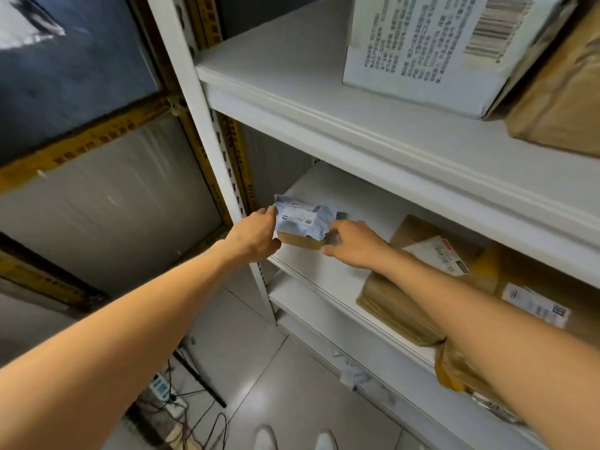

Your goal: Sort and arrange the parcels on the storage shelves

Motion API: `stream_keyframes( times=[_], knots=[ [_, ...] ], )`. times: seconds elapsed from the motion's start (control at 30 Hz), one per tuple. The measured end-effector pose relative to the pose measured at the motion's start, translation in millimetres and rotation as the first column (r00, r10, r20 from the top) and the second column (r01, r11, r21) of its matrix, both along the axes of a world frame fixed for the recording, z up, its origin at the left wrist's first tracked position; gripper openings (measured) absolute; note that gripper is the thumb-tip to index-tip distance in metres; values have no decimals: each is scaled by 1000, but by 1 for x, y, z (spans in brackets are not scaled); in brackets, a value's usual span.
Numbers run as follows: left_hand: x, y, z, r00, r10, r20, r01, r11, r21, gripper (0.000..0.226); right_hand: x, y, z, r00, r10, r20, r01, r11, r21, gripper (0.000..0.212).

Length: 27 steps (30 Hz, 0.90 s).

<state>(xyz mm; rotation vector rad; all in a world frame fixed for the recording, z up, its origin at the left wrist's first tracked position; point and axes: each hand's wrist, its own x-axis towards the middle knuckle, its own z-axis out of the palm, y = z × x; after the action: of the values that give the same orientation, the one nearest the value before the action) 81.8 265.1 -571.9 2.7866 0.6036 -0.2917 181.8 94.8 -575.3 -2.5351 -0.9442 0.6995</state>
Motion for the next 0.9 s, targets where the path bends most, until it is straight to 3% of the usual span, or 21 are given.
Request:
stream_keyframes(
  times=[0.1, 0.27, 0.4, 0.57, 0.67, 0.77, 0.83, 0.9],
  knots=[
    [21, 9, -17, 1000, 14, 15, -15, 1000, 12, 64, 4, 17, -12, 988, -147, -42, 151, 981, 125, 44],
    [52, 19, -47, 989, 145, 32, -143, 987, -70, 51, 17, 41, -46, 960, -278, -41, 281, 941, 189, 51],
    [66, 26, -64, 946, 319, 63, -304, 936, -180, 41, 23, 55, -67, 877, -454, -156, 479, 850, 221, 56],
    [66, 26, -57, 883, 453, 124, -390, 855, -343, 41, 29, 63, -76, 773, -543, -329, 632, 705, 322, 42],
    [67, 26, -47, 815, 556, 163, -414, 756, -508, 41, 28, 65, -63, 750, -535, -389, 661, 629, 408, 47],
    [61, 26, -35, 751, 652, 101, -413, 583, -700, 57, 22, 57, -32, 695, -518, -498, 716, 559, 417, 54],
    [49, 19, -24, 763, 645, 42, -351, 468, -811, 63, 17, 42, -10, 682, -494, -539, 724, 561, 401, 47],
    [33, 9, -12, 790, 613, 10, -279, 374, -884, 56, 8, 23, 8, 680, -483, -552, 719, 586, 374, 32]
  ],
)
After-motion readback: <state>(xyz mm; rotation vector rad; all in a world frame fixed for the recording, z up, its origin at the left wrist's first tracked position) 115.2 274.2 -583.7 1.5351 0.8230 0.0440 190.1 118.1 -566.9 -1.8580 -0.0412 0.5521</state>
